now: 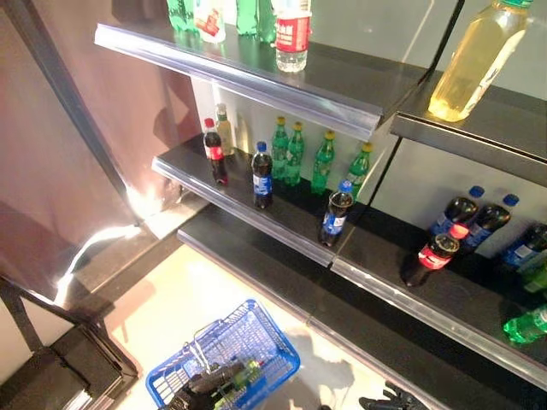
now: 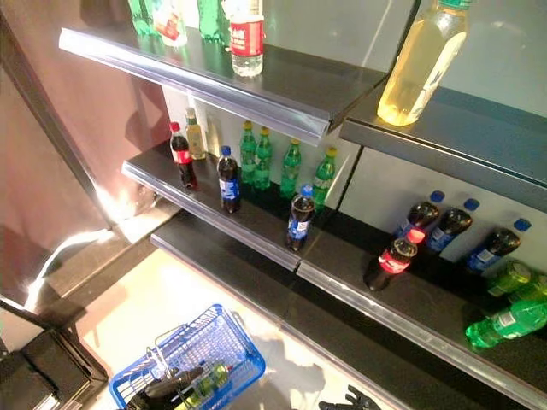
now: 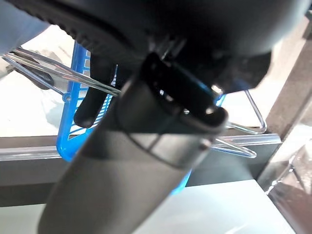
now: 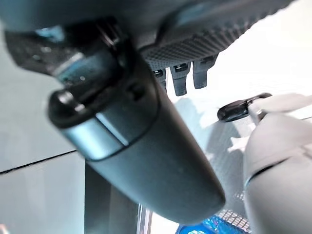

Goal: Pick up the drink and place into the basket.

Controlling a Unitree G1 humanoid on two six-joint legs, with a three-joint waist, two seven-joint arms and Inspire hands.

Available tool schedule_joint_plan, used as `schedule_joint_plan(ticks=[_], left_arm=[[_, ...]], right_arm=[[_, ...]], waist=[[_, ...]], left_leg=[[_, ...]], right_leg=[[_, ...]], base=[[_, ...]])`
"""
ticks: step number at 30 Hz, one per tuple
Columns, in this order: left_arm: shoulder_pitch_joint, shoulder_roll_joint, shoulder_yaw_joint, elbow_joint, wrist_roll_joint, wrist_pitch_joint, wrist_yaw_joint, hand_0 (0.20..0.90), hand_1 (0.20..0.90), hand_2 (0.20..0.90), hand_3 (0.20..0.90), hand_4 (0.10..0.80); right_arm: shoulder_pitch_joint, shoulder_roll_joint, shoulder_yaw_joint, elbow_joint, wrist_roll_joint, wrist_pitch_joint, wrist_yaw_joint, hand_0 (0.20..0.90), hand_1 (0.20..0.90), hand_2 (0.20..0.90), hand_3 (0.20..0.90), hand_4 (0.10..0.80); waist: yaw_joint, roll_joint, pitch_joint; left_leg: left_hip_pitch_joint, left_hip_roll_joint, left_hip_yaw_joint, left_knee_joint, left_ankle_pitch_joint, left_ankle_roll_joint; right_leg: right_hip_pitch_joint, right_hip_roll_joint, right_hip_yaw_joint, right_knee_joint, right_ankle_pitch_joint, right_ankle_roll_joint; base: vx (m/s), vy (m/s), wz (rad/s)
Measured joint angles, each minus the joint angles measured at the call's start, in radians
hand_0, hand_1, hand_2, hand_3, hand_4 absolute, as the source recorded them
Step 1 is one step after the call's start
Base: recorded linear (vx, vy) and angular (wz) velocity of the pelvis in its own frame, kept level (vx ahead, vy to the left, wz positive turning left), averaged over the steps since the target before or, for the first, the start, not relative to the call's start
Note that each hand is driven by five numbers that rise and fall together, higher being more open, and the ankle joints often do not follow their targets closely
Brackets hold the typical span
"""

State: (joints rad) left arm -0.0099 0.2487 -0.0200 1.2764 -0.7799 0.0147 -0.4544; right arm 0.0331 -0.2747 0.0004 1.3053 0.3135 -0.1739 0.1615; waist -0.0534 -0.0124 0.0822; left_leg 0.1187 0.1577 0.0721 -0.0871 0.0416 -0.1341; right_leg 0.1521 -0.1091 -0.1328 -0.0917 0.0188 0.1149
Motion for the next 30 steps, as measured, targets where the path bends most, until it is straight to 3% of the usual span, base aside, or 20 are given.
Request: schedule_joint_plan(ticks=[10,12,13,15,16,18,21,23,24,27,30], left_arm=[[0.01,-0.009,0.003,0.003,-0.001,-0.001,0.002,0.3,0.3,0.3,0.2,0.1],[-0.028,-0.012,0.025,0.032,0.009,-0.023,0.004,0.3,0.3,0.3,0.2,0.1],[-0.06,-0.009,0.035,0.029,0.008,-0.035,0.004,0.3,0.3,0.3,0.2,0.1],[-0.071,-0.006,0.036,0.009,0.004,-0.042,0.0,0.3,0.3,0.3,0.2,0.1],[-0.071,-0.007,0.034,0.003,0.004,-0.035,0.001,0.3,0.3,0.3,0.2,0.1],[-0.065,-0.01,0.034,0.0,0.004,-0.027,-0.003,0.3,0.3,0.3,0.2,0.1],[-0.063,-0.026,0.032,0.0,0.004,-0.017,-0.004,0.3,0.3,0.3,0.2,0.1],[-0.054,-0.043,0.017,0.006,0.004,-0.012,-0.003,0.3,0.3,0.3,0.2,0.1],[-0.053,-0.044,0.014,0.018,0.005,-0.012,-0.002,0.3,0.3,0.3,0.2,0.1],[-0.054,-0.008,-0.008,0.016,0.01,-0.012,-0.004,0.3,0.3,0.3,0.2,0.1],[-0.042,0.015,-0.001,0.02,0.009,0.001,-0.003,0.3,0.3,0.3,0.2,0.1]], right_arm=[[0.014,-0.001,0.0,0.001,0.0,0.001,0.001,0.9,0.9,0.9,0.9,0.8],[0.016,0.002,0.0,0.009,0.0,0.002,0.006,0.9,0.9,0.9,0.9,0.8],[0.005,0.003,0.003,0.014,0.0,0.005,0.006,0.9,0.9,0.9,0.9,0.8],[0.0,-0.008,0.002,0.016,0.0,0.008,0.004,0.9,0.9,0.9,0.9,0.8],[-0.004,-0.019,0.003,0.015,0.002,0.008,0.001,0.9,0.9,0.9,0.9,0.8],[-0.021,-0.042,0.001,0.014,0.005,0.007,-0.003,0.9,0.9,0.9,0.9,0.8],[-0.014,-0.079,-0.004,0.031,0.004,0.012,-0.004,0.9,0.9,0.9,0.9,0.8],[-0.004,-0.097,-0.036,0.036,0.003,0.012,-0.008,0.9,0.9,0.9,0.9,0.8],[-0.009,-0.089,-0.053,0.037,0.004,0.012,-0.012,0.9,0.9,0.9,0.9,0.8],[0.0,-0.044,-0.06,0.027,0.0,0.008,-0.003,0.9,0.9,0.9,0.9,0.8],[0.017,-0.003,-0.058,0.006,-0.003,-0.011,0.014,0.9,0.9,0.9,0.9,0.8]], waist=[[-0.004,0.021,-0.019],[-0.012,0.012,-0.009],[-0.004,0.007,0.012],[0.015,0.004,0.029],[0.018,-0.005,0.032],[0.018,0.024,0.034],[0.017,0.042,0.042],[0.009,0.066,0.053],[0.011,0.053,0.057],[-0.008,-0.027,0.046],[-0.003,-0.058,0.036]], left_leg=[[-0.003,-0.002,0.003,0.011,0.009,0.0],[-0.114,-0.012,-0.003,0.162,0.001,-0.001],[-0.174,-0.013,-0.008,0.26,0.01,-0.018],[-0.194,-0.011,-0.004,0.304,0.064,-0.04],[-0.191,0.001,0.014,0.294,0.054,-0.036],[-0.173,0.018,0.039,0.204,0.044,-0.019],[-0.116,-0.001,0.027,0.04,0.047,-0.015],[-0.064,0.005,0.025,0.011,0.065,0.022],[-0.047,-0.008,0.036,0.001,0.064,0.023],[-0.03,-0.062,0.073,-0.001,0.046,0.059],[-0.011,-0.072,0.131,-0.001,0.03,0.069]], right_leg=[[0.01,0.0,-0.017,0.005,-0.006,0.004],[-0.013,0.015,0.001,0.037,-0.039,-0.02],[-0.03,0.017,0.01,0.07,-0.06,-0.042],[-0.02,0.0,0.013,0.069,-0.05,-0.061],[-0.017,-0.012,-0.017,0.061,-0.035,-0.073],[-0.015,-0.014,-0.061,0.038,-0.033,-0.065],[-0.032,-0.009,-0.042,0.035,-0.02,-0.06],[-0.029,0.014,-0.015,0.038,-0.008,-0.037],[-0.026,0.004,-0.002,0.04,-0.007,-0.034],[-0.018,-0.043,0.019,0.037,-0.002,-0.002],[-0.031,-0.059,0.022,0.035,0.013,0.01]], base=[[0.045,-0.083,0.09],[-0.084,-0.041,0.64],[-0.008,0.093,0.49],[0.074,0.229,0.05],[0.164,0.366,-0.19],[0.184,0.347,-0.16],[0.139,0.285,-0.04],[0.218,0.435,-0.12],[0.124,0.21,-0.24],[0.085,0.158,-0.29],[0.004,0.057,-0.53]])
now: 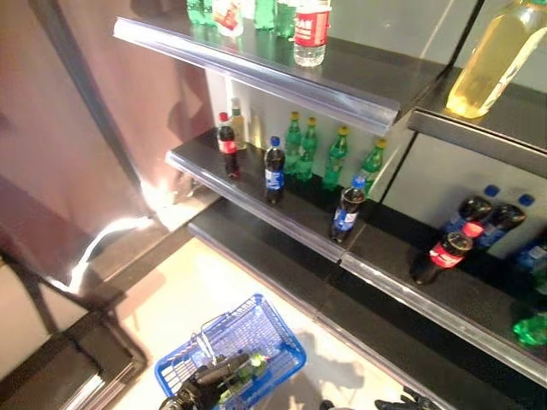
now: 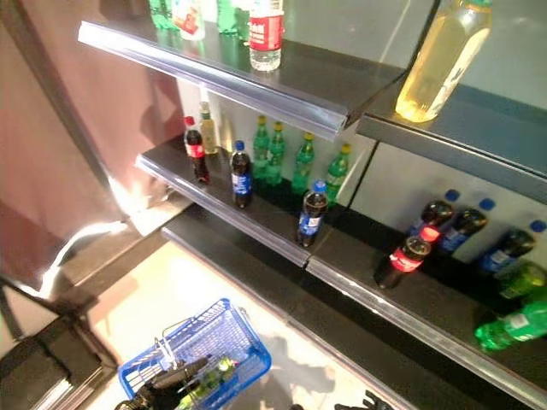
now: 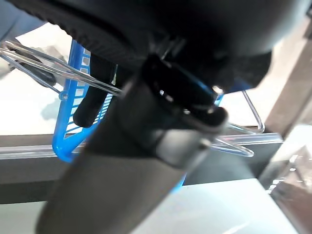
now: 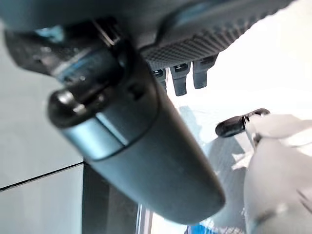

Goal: Pick up the drink and place into the basket.

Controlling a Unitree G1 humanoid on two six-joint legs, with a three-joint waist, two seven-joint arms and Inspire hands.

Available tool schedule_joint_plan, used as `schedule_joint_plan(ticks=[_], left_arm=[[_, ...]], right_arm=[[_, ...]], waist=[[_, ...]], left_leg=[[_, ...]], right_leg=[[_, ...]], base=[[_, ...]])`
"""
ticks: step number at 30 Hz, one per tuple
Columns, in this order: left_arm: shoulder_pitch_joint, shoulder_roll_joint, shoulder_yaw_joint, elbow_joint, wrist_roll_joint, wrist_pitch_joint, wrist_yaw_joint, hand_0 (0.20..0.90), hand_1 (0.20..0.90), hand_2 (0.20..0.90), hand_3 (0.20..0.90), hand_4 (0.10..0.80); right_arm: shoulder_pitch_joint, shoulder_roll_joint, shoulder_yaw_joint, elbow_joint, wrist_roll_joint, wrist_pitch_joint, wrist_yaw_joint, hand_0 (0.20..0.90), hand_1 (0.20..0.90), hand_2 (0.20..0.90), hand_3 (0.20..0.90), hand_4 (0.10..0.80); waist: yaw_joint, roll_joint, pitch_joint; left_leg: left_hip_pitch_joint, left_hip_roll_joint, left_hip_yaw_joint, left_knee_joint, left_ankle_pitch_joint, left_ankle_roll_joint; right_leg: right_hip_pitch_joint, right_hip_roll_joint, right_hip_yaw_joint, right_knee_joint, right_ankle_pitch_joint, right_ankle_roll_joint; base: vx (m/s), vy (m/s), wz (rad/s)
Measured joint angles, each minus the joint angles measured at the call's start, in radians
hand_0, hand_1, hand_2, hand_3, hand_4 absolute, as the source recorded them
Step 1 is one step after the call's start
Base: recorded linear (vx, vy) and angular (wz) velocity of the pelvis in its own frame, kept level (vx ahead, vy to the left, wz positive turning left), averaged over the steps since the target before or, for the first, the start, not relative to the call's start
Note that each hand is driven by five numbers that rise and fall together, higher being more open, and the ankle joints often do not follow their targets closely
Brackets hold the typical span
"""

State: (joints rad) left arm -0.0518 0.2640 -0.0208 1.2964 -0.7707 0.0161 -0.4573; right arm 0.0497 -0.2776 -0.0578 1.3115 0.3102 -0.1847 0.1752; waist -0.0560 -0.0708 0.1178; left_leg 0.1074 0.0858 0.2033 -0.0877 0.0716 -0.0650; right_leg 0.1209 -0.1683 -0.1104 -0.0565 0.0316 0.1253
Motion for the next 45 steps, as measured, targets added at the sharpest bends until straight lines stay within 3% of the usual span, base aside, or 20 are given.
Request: schedule_joint_plan(ticks=[3,6,11,29,33,35,40,45], left_arm=[[0.018,0.003,0.038,0.003,-0.001,-0.001,0.002,0.3,0.3,0.3,0.2,0.1],[0.026,0.004,0.068,0.005,-0.011,-0.001,0.003,0.3,0.3,0.3,0.2,0.1],[0.059,0.007,0.075,-0.001,-0.04,-0.002,0.009,0.3,0.3,0.3,0.2,0.1],[0.081,0.008,0.072,-0.002,-0.043,-0.003,0.009,0.3,0.3,0.3,0.2,0.1],[0.076,0.007,0.03,-0.033,-0.077,-0.007,0.009,0.3,0.3,0.3,0.2,0.1],[0.058,0.0,0.015,-0.056,-0.081,-0.009,0.01,0.3,0.3,0.3,0.2,0.1],[-0.04,-0.027,-0.018,-0.11,-0.122,-0.03,0.012,0.3,0.3,0.3,0.2,0.1],[-0.086,-0.032,-0.026,-0.152,-0.144,-0.051,0.011,0.3,0.3,0.3,0.2,0.1]], right_arm=[[0.002,0.023,0.023,-0.028,-0.001,-0.001,0.017,0.9,0.9,0.9,0.9,0.8],[0.002,0.025,0.026,-0.028,-0.003,0.0,0.018,0.9,0.9,0.9,0.9,0.8],[0.007,0.025,0.026,-0.025,-0.005,0.008,0.01,0.9,0.9,0.9,0.9,0.8],[0.033,0.024,0.066,-0.023,-0.032,0.013,0.003,0.9,0.9,0.9,0.9,0.8],[0.029,0.023,0.102,-0.025,-0.033,0.013,-0.008,0.9,0.9,0.9,0.9,0.8],[0.017,0.013,0.108,-0.026,-0.033,0.013,-0.022,0.9,0.9,0.9,0.9,0.8],[-0.113,-0.034,0.137,-0.026,-0.035,0.014,-0.044,0.9,0.9,0.9,0.9,0.8],[-0.171,-0.046,0.14,-0.044,-0.039,0.014,-0.055,0.9,0.9,0.9,0.9,0.8]], waist=[[0.0,-0.008,-0.005],[0.002,-0.009,-0.01],[0.024,-0.013,-0.057],[0.026,-0.002,-0.084],[0.026,0.018,-0.083],[0.026,0.035,-0.072],[0.029,0.097,0.083],[0.04,0.118,0.183]], left_leg=[[0.009,0.0,0.049,-0.006,-0.015,0.004],[0.013,0.003,0.065,-0.007,-0.024,0.001],[0.014,0.021,0.085,-0.006,-0.028,-0.012],[0.01,0.02,0.061,-0.006,-0.029,-0.014],[-0.06,0.018,0.052,0.001,-0.016,-0.013],[-0.119,0.013,0.037,0.002,0.002,-0.007],[-0.244,-0.004,0.029,0.002,0.043,0.008],[-0.284,-0.004,0.023,0.002,0.053,0.007]], right_leg=[[-0.011,-0.01,-0.076,-0.012,0.024,-0.001],[-0.018,-0.008,-0.079,-0.013,0.025,-0.003],[-0.016,-0.004,-0.13,-0.033,0.03,-0.009],[-0.013,-0.003,-0.136,-0.035,0.023,-0.01],[-0.078,-0.004,-0.141,-0.035,0.03,-0.01],[-0.124,-0.006,-0.153,-0.029,0.05,-0.006],[-0.244,-0.01,-0.154,-0.029,0.096,-0.009],[-0.292,-0.007,-0.143,-0.029,0.108,-0.015]], base=[[0.007,0.015,-0.5],[0.036,-0.001,-0.17],[0.075,-0.041,-0.12],[0.057,-0.007,0.03],[-0.123,0.02,0.07],[-0.305,-0.001,0.23],[-0.213,0.002,0.08],[-0.19,0.041,-0.06]])
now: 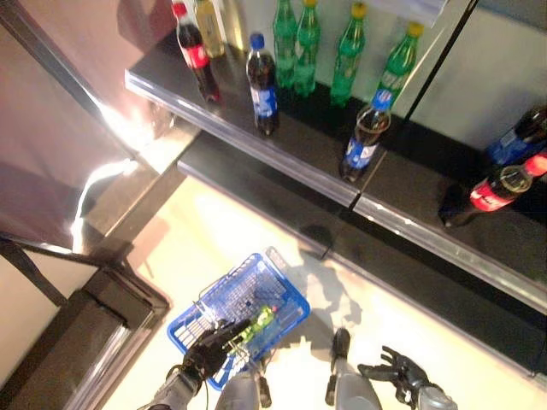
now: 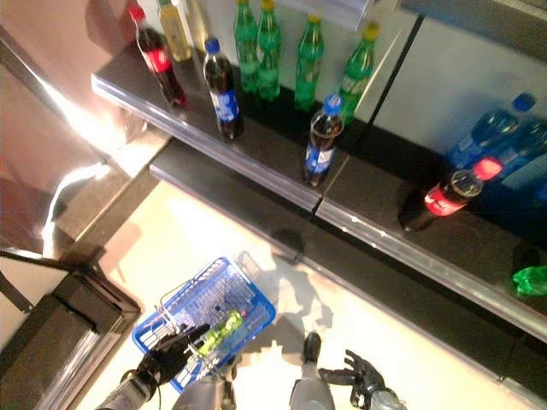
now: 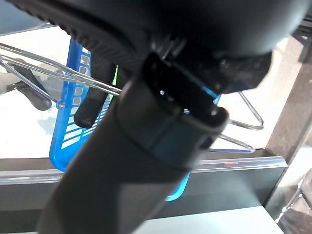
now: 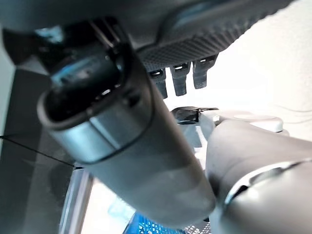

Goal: Pick up the drink and place into the basket.

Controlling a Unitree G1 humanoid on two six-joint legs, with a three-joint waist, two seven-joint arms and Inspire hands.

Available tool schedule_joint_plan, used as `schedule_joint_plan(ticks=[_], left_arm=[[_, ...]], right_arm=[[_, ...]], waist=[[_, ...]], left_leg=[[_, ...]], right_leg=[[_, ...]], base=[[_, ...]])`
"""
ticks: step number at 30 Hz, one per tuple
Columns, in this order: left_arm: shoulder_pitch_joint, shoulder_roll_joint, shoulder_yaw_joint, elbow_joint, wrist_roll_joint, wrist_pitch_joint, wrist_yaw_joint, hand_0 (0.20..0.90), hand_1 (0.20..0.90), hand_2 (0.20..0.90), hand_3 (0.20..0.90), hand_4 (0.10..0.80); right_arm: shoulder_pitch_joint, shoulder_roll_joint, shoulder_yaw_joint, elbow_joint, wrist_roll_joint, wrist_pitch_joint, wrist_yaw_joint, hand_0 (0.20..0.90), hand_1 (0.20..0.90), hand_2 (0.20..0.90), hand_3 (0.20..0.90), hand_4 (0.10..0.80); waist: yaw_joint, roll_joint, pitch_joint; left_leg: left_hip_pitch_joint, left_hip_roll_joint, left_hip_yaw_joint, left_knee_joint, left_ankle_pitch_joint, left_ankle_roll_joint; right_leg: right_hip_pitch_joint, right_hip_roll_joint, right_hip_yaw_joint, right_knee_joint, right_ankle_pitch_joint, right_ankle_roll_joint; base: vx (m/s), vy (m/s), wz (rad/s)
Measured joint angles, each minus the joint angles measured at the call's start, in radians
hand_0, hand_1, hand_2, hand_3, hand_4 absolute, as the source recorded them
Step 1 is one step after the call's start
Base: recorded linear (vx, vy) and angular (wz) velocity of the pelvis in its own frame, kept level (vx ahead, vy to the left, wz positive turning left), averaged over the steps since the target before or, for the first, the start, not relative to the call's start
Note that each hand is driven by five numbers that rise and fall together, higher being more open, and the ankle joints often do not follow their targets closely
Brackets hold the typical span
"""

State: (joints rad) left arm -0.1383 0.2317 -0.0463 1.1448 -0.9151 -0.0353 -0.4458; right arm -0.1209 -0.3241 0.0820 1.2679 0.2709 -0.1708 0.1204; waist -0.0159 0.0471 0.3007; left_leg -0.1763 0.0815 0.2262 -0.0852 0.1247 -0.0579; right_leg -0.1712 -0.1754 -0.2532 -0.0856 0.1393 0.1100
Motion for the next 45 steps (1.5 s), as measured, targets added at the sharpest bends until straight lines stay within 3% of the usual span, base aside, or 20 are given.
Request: schedule_joint_plan(ticks=[10,12,20,29,36,45], left_arm=[[-0.218,0.053,-0.025,0.015,-0.054,-0.015,0.016,0.3,0.3,0.3,0.2,0.1],[-0.219,0.056,-0.04,0.015,-0.067,-0.017,0.038,0.3,0.3,0.3,0.2,0.1],[-0.211,0.068,-0.067,-0.057,-0.126,-0.024,0.087,0.3,0.3,0.3,0.2,0.1],[-0.205,0.07,-0.072,-0.086,-0.171,-0.041,0.126,0.3,0.3,0.3,0.2,0.1],[-0.202,0.069,-0.059,-0.067,-0.174,-0.05,0.125,0.3,0.3,0.3,0.2,0.1],[-0.164,0.068,-0.032,-0.064,-0.173,-0.065,0.103,0.3,0.3,0.3,0.2,0.1]], right_arm=[[-0.147,-0.049,0.047,-0.014,0.017,-0.073,-0.011,0.9,0.9,0.9,0.9,0.8],[-0.161,-0.057,0.08,-0.085,0.019,-0.125,-0.034,0.9,0.9,0.9,0.9,0.8],[-0.189,-0.064,0.175,-0.473,0.003,-0.186,-0.135,0.9,0.9,0.9,0.9,0.8],[-0.195,-0.126,0.215,-0.878,-0.094,-0.167,-0.208,0.9,0.9,0.9,0.9,0.8],[-0.212,-0.188,0.199,-1.018,-0.097,-0.174,-0.264,0.9,0.9,0.9,0.9,0.8],[-0.217,-0.188,0.059,-1.052,-0.037,-0.259,-0.319,0.9,0.9,0.9,0.9,0.8]], waist=[[0.012,-0.017,0.182],[0.013,-0.023,0.192],[0.013,-0.028,0.196],[0.012,-0.047,0.206],[0.01,-0.048,0.207],[0.01,-0.048,0.207]], left_leg=[[-0.15,0.006,-0.102,0.147,-0.029,-0.006],[-0.179,0.006,-0.106,0.184,-0.037,-0.002],[-0.25,0.004,-0.113,0.228,-0.039,0.007],[-0.252,-0.002,-0.117,0.226,-0.034,0.007],[-0.249,0.001,-0.111,0.226,-0.035,0.008],[-0.242,0.003,-0.102,0.226,-0.035,0.008]], right_leg=[[-0.109,-0.007,0.014,0.097,-0.01,-0.008],[-0.146,-0.015,0.017,0.154,-0.029,-0.011],[-0.234,-0.03,0.04,0.236,-0.053,-0.017],[-0.235,-0.035,0.038,0.238,-0.051,-0.01],[-0.234,-0.034,0.041,0.237,-0.051,-0.01],[-0.231,-0.033,0.047,0.236,-0.05,-0.01]], base=[[-0.171,-0.023,0.07],[-0.102,0.008,0.04],[-0.05,-0.004,0.02],[-0.003,0.001,0.01],[0.02,0.026,-0.01],[0.004,0.005,-0.01]])
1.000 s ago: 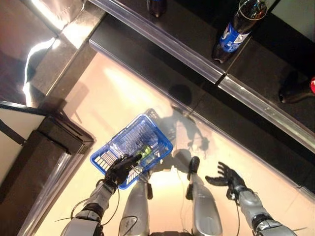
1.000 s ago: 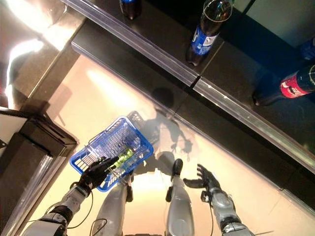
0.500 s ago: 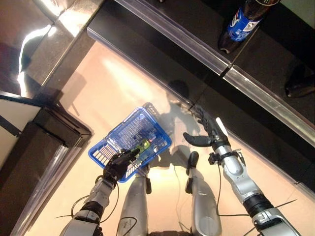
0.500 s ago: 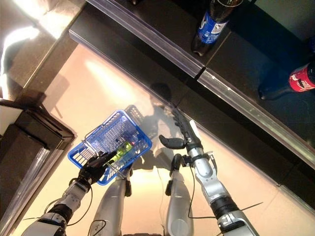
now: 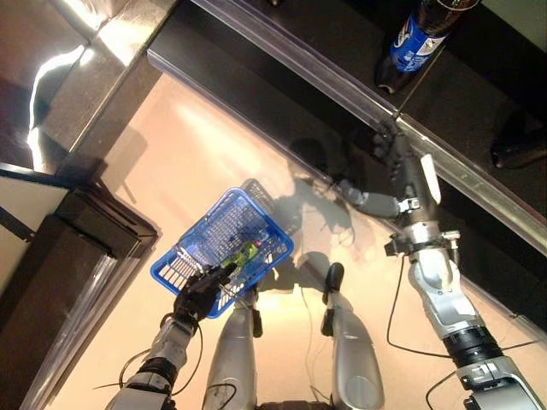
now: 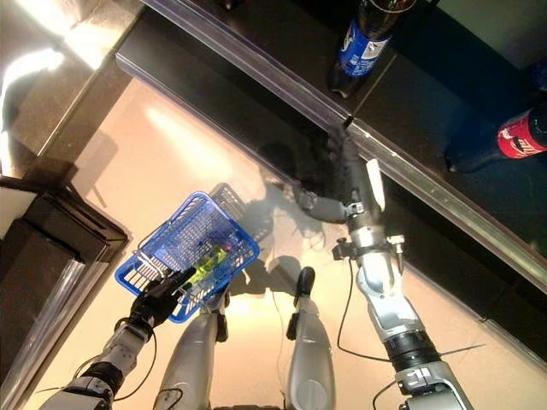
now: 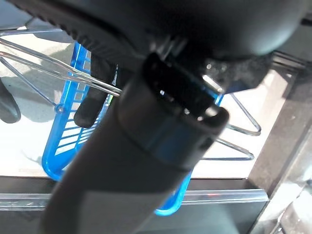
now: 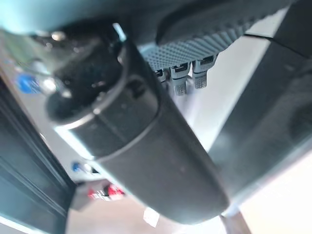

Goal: Pick up the drink and place into the basket.

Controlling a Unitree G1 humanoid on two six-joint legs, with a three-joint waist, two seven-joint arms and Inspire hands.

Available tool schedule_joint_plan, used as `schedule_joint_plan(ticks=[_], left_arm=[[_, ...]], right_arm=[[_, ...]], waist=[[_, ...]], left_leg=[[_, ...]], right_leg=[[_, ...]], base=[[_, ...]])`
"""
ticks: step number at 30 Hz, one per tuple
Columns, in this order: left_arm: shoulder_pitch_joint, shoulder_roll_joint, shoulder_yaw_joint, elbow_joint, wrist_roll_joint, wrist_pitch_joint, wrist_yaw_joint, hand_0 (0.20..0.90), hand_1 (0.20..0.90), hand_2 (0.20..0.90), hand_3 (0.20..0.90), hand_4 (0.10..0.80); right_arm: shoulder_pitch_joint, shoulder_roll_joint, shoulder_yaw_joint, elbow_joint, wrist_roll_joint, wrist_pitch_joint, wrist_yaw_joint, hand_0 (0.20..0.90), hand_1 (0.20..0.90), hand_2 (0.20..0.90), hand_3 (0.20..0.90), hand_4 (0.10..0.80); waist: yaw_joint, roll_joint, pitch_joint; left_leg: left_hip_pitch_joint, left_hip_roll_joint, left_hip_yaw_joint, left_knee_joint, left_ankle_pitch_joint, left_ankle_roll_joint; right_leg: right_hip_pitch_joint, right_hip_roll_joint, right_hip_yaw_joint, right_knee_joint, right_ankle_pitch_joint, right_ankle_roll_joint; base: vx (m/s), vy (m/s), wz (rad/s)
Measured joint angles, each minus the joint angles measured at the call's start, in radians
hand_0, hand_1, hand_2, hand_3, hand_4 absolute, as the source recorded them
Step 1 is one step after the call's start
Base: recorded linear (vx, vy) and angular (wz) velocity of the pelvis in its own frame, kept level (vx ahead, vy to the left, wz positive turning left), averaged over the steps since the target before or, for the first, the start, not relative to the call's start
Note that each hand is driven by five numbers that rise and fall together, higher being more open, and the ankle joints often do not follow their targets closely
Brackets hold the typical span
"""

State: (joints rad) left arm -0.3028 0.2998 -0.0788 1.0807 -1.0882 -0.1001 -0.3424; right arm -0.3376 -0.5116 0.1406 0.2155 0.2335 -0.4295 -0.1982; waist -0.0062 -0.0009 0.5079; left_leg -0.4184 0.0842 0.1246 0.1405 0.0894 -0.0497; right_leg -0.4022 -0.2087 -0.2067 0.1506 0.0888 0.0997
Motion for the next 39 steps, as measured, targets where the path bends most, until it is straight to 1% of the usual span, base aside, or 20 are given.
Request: schedule_joint_plan(ticks=[5,9,19,24,27,30,33,37,39], left_arm=[[0.0,-0.01,0.007,0.003,0.002,0.001,-0.001,0.3,0.3,0.3,0.2,0.1],[0.002,-0.017,0.012,0.002,0.002,0.004,-0.002,0.3,0.3,0.3,0.2,0.1],[0.01,-0.021,0.012,-0.001,0.002,0.008,-0.003,0.3,0.3,0.3,0.2,0.1],[0.009,-0.023,0.011,-0.001,0.003,0.014,-0.004,0.3,0.3,0.3,0.2,0.1],[0.009,-0.022,0.011,-0.001,0.003,0.026,-0.004,0.3,0.3,0.3,0.2,0.1],[0.009,-0.021,0.011,-0.001,0.003,0.03,-0.004,0.3,0.3,0.3,0.2,0.1],[0.008,-0.02,0.01,-0.003,0.003,0.036,-0.004,0.3,0.3,0.3,0.2,0.1],[0.003,-0.019,0.01,-0.004,0.002,0.045,-0.004,0.3,0.3,0.3,0.2,0.1],[-0.004,-0.02,0.007,-0.005,0.002,0.051,-0.004,0.3,0.3,0.3,0.2,0.1]], right_arm=[[-0.014,0.002,-0.033,0.0,0.099,-0.03,-0.005,0.9,0.9,0.9,0.9,0.8],[-0.039,0.001,-0.048,0.0,0.121,-0.052,-0.022,0.9,0.9,0.9,0.9,0.8],[-0.095,-0.004,-0.071,0.0,0.13,-0.053,-0.068,0.9,0.9,0.9,0.9,0.8],[-0.144,-0.009,-0.072,0.009,0.195,-0.052,-0.084,0.9,0.9,0.9,0.9,0.8],[-0.169,-0.027,-0.072,0.025,0.211,-0.052,-0.082,0.9,0.9,0.9,0.9,0.8],[-0.202,-0.047,-0.072,0.075,0.236,-0.049,-0.08,0.9,0.9,0.9,0.9,0.8],[-0.256,-0.064,-0.072,0.177,0.258,-0.045,-0.08,0.9,0.9,0.9,0.9,0.8],[-0.309,-0.092,-0.071,0.278,0.295,-0.028,-0.078,0.9,0.9,0.9,0.9,0.8],[-0.33,-0.108,-0.07,0.293,0.313,-0.015,-0.078,0.9,0.9,0.9,0.9,0.8]], waist=[[0.001,0.005,0.003],[0.001,0.016,0.009],[0.003,0.03,0.016],[0.004,0.033,0.018],[0.007,0.034,0.018],[0.011,0.034,0.018],[0.023,0.035,0.019],[0.036,0.04,0.021],[0.041,0.047,0.025]], left_leg=[[0.016,0.001,0.001,-0.003,0.0,0.0],[0.024,0.001,0.003,-0.003,0.0,0.0],[0.037,0.0,0.005,-0.017,0.0,0.0],[0.046,0.001,0.006,-0.019,0.0,0.0],[0.057,0.001,0.005,-0.019,0.0,0.0],[0.063,0.001,0.004,-0.019,0.0,0.0],[0.067,0.002,0.003,-0.019,0.0,0.0],[0.067,0.001,0.0,-0.02,0.0,0.0],[0.067,-0.001,-0.003,-0.021,0.0,0.0]], right_leg=[[0.014,0.0,-0.001,-0.001,0.0,0.0],[0.028,0.001,-0.002,-0.012,0.0,0.0],[0.035,0.0,-0.002,-0.017,0.005,0.002],[0.043,0.001,-0.003,-0.02,0.005,0.002],[0.059,0.001,-0.005,-0.027,0.005,0.001],[0.072,0.002,-0.006,-0.039,0.006,0.0],[0.084,0.003,-0.008,-0.054,0.012,-0.003],[0.092,0.005,-0.012,-0.066,0.018,0.004],[0.095,0.006,-0.017,-0.071,0.023,0.005]], base=[[0.0,0.0,0.0],[0.008,0.0,0.0],[0.001,0.001,-0.01],[-0.001,-0.005,-0.01],[0.0,0.0,0.0],[0.011,-0.034,0.01],[0.002,-0.045,-0.01],[-0.004,-0.024,0.02],[-0.004,-0.016,0.06]])
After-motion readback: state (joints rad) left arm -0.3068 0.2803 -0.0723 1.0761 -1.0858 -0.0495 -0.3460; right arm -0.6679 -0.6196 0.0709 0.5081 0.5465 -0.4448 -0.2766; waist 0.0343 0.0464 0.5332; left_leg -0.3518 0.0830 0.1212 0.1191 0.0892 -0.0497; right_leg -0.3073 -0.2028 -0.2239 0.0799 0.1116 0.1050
